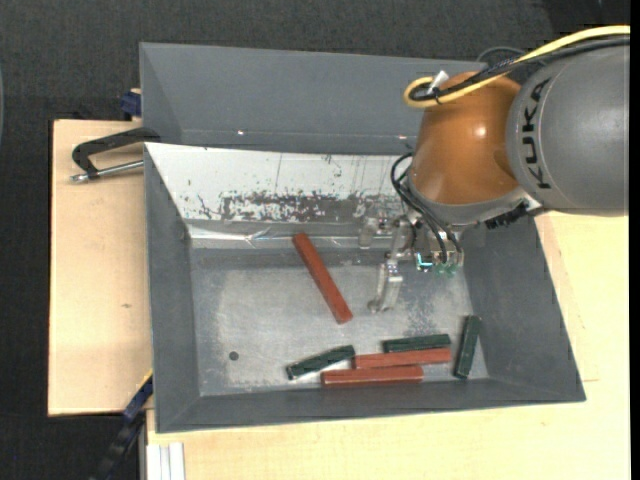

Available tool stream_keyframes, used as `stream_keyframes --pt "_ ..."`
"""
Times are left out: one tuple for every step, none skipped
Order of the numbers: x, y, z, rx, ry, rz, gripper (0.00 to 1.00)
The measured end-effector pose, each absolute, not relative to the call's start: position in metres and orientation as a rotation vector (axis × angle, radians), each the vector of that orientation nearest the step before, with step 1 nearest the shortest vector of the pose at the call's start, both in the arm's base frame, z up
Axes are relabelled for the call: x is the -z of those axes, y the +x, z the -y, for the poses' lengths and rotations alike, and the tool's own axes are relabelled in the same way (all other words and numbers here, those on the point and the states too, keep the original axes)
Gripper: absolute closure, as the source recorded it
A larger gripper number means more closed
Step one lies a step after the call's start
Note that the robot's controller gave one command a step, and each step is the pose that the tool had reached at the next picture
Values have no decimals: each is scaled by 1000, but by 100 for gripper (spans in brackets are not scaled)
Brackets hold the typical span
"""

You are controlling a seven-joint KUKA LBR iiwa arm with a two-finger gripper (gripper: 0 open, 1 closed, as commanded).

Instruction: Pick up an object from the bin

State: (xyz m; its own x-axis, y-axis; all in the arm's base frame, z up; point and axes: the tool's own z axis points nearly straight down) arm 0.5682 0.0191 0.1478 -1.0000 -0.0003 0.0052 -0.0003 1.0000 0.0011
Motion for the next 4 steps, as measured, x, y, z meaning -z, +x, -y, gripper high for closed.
stream_keyframes --pt "-152 570 -19 2 -1 3145 0" --pt "-101 522 -17 3 -114 3145 0" --pt "-80 509 -23 2 -144 3134 0" --pt "-72 495 -75 3 -83 3141 100"
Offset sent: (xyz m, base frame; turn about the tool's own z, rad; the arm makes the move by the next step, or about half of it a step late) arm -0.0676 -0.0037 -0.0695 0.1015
